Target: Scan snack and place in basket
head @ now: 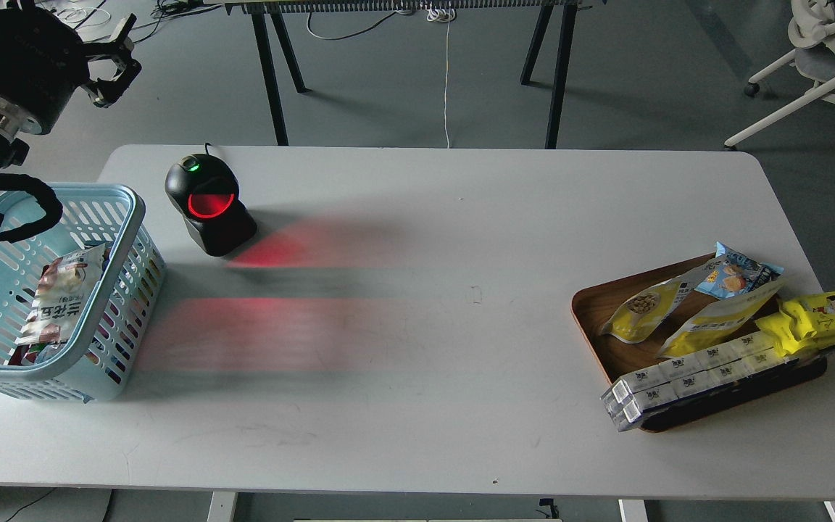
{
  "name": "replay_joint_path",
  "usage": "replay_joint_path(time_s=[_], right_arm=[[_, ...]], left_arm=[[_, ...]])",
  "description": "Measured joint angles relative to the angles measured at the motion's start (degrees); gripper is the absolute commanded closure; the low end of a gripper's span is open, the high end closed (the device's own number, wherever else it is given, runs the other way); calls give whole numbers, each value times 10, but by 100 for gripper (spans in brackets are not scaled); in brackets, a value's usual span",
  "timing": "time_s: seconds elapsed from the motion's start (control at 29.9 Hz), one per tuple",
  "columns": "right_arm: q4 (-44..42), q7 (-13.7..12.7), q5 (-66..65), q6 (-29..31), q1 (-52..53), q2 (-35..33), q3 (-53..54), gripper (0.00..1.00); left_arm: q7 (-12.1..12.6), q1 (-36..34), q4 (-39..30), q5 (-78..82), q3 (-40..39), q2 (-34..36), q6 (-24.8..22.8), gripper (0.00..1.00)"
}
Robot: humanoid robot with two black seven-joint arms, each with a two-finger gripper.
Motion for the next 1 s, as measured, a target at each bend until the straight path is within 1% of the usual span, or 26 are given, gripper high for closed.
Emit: replay_joint_path(time_s=[0.1, 0.17, 0.23, 0.37, 0.5, 0.67, 0.8, 1.0], right_arm=[[2, -21, -64, 21, 6, -13, -15, 1], [0, -27, -117, 41, 7, -16, -27, 2], [-2, -29, -163, 66, 7, -23, -38, 2], [-16, -33, -236, 97, 8, -29, -47, 2], [-62, -35, -305, 148, 13, -32, -51, 2], [-121, -35, -364, 227, 72, -32, -50, 3], [-153, -37, -435, 276, 126, -9, -49, 5], [-208, -56, -512, 341, 195, 54, -56, 5]], left_arm=[[0, 0, 1, 1, 0, -6, 0, 0], [1, 0, 1, 3, 1, -9, 0, 0], [1, 0, 1, 4, 2, -12, 0, 0], [1, 0, 0, 4, 3, -13, 0, 0], [1, 0, 0, 4, 3, -13, -1, 0], [1, 0, 0, 4, 3, -14, -1, 0], [0, 0, 0, 4, 3, -14, -1, 0], [0, 0, 0, 4, 3, -15, -1, 0]])
